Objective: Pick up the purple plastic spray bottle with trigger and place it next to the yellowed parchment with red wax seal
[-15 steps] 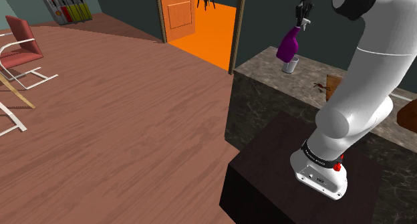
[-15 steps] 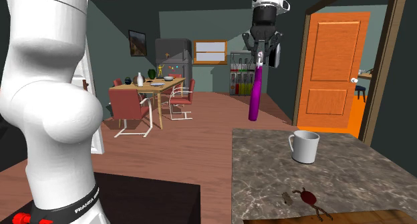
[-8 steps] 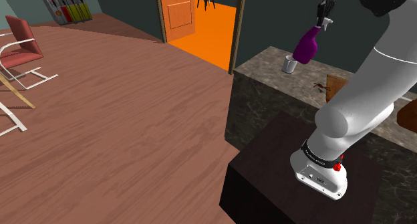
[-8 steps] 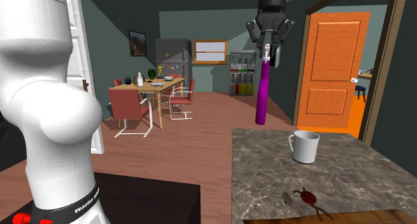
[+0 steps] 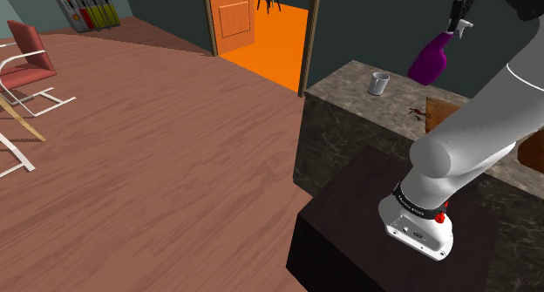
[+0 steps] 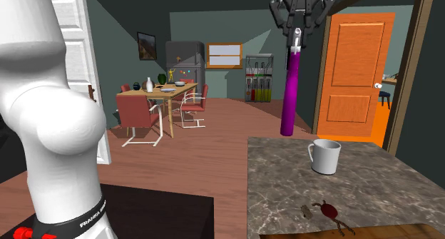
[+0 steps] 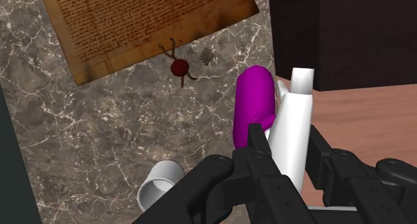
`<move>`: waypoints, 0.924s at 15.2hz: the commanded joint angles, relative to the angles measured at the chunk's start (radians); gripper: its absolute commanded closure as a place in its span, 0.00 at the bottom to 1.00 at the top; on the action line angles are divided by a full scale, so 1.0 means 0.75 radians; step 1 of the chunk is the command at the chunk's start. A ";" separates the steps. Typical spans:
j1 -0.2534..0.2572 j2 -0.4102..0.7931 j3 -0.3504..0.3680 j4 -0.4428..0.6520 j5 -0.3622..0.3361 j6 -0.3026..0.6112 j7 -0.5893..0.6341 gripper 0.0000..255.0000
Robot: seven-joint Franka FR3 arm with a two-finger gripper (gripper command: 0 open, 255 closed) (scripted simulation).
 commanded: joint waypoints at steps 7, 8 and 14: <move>-0.087 -0.105 -0.100 0.024 -0.099 -0.077 -0.206 1.00; -0.097 -0.112 -0.116 0.035 -0.108 -0.087 -0.235 1.00; -0.158 -0.110 -0.232 0.131 -0.142 -0.141 -0.436 1.00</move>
